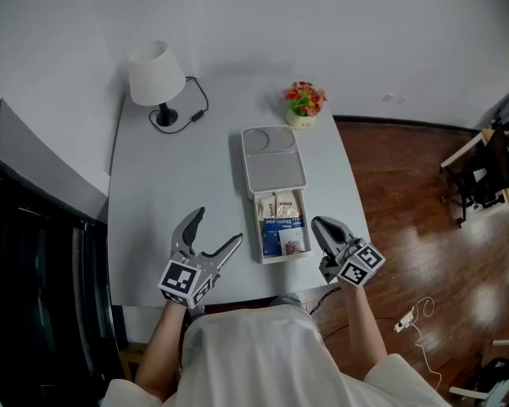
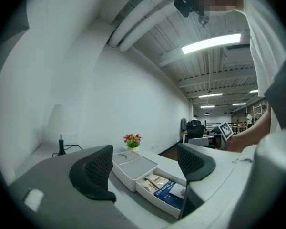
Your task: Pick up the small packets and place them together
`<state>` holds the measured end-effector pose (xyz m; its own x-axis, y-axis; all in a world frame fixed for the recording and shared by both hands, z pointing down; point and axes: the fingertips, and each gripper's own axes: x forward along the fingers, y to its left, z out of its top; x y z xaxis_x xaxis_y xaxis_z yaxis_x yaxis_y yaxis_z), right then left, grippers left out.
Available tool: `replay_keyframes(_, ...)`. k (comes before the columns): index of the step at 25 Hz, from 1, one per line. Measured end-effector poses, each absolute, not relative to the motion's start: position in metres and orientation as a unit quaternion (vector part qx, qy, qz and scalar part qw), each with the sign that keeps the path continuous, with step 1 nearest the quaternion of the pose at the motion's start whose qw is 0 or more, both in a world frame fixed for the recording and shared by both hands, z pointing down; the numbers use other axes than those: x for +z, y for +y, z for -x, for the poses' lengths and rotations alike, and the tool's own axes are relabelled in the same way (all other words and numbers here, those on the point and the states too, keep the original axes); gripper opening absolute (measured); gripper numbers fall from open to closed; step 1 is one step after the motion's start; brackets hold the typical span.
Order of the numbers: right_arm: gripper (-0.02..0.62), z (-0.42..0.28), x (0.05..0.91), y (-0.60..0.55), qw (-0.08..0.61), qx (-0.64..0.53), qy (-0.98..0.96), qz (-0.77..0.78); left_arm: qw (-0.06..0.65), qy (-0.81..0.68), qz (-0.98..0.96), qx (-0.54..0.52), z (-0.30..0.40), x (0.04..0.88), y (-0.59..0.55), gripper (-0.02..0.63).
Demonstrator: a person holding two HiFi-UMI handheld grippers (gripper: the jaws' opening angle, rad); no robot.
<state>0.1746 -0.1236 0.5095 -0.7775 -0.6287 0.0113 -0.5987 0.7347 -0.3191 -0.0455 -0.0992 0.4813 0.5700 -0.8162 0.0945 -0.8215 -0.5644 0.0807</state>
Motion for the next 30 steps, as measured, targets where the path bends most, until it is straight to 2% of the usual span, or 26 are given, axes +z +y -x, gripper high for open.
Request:
replay_keyframes(10, 0.037, -0.249, 0.533, -0.084, 0.026, -0.154, 0.888, 0.432, 0.062, -0.37, -0.925, 0.06, 0.006, 0.498, -0.122, 0.407)
replay_keyframes(11, 0.053, -0.254, 0.536, -0.082, 0.024, -0.157, 0.884, 0.439, 0.065, -0.364, -0.927, 0.064, 0.003, 0.502, -0.125, 0.407)
replay_keyframes(13, 0.203, -0.26, 0.54, -0.078, 0.016, -0.157, 0.88, 0.447, 0.068, -0.349, -0.932, 0.073, -0.003, 0.508, -0.13, 0.407)
replay_keyframes(16, 0.222, -0.263, 0.545, -0.074, -0.017, -0.142, 0.882, 0.449, 0.065, -0.321, -0.939, 0.104, -0.012, 0.522, -0.136, 0.407)
replay_keyframes(17, 0.244, -0.262, 0.547, -0.073, -0.04, -0.133, 0.885, 0.445, 0.064, -0.309, -0.941, 0.119, -0.015, 0.528, -0.137, 0.411)
replay_keyframes(18, 0.376, -0.26, 0.552, -0.071, -0.073, -0.121, 0.889, 0.436, 0.064, -0.296, -0.943, 0.136, -0.018, 0.536, -0.138, 0.432)
replay_keyframes(19, 0.457, -0.257, 0.56, -0.069, -0.118, -0.104, 0.893, 0.421, 0.064, -0.281, -0.945, 0.155, -0.02, 0.545, -0.138, 0.437)
replay_keyframes(22, 0.456, -0.246, 0.583, -0.063, -0.266, -0.045, 0.897, 0.351, 0.054, -0.249, -0.944, 0.208, -0.023, 0.569, -0.137, 0.459)
replay_keyframes(24, 0.433, -0.238, 0.591, -0.064, -0.331, -0.021, 0.895, 0.298, 0.046, -0.237, -0.943, 0.229, -0.025, 0.58, -0.136, 0.459)
replay_keyframes(30, 0.419, -0.218, 0.614, -0.094, -0.434, 0.019, 0.886, 0.162, 0.04, -0.221, -0.94, 0.257, -0.029, 0.598, -0.128, 0.459)
